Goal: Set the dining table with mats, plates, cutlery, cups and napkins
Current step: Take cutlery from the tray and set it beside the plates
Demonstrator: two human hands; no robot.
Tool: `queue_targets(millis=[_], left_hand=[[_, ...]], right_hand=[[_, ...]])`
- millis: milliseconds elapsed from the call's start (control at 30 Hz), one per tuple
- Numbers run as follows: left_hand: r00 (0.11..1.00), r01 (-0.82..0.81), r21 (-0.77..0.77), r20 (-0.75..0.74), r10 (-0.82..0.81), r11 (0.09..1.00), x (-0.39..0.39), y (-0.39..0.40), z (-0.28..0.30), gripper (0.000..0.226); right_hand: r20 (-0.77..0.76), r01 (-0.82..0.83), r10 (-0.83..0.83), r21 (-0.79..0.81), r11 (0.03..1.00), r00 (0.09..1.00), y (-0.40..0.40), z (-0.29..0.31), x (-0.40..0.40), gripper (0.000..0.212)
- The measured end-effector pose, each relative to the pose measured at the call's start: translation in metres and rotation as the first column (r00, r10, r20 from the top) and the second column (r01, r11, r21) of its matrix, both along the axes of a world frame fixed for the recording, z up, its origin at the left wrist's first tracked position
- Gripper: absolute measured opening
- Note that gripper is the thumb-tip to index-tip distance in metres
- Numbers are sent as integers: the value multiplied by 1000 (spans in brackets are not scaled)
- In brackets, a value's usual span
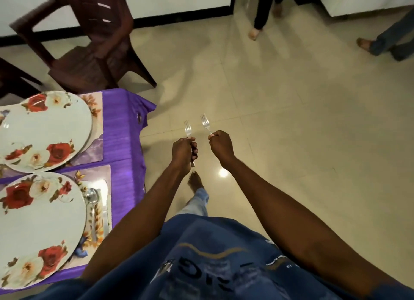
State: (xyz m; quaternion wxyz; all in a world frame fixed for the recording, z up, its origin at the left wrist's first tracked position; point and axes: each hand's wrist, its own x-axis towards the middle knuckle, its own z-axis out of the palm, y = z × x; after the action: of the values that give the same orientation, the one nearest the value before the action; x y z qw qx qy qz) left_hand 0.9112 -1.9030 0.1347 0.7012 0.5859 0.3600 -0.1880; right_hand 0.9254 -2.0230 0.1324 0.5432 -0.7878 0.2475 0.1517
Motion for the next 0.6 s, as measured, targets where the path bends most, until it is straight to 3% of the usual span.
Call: queue_targets(millis=[367, 600], left_hand=[[966, -258, -38, 17, 259, 965, 173, 95, -1, 15], [828, -560, -47, -15, 560, 827, 246, 157, 4, 18]], right_hand=[[-25, -270, 269, -41, 962, 963, 97, -9, 208, 20], [-40, -512, 512, 23, 859, 858, 188, -13, 303, 17]])
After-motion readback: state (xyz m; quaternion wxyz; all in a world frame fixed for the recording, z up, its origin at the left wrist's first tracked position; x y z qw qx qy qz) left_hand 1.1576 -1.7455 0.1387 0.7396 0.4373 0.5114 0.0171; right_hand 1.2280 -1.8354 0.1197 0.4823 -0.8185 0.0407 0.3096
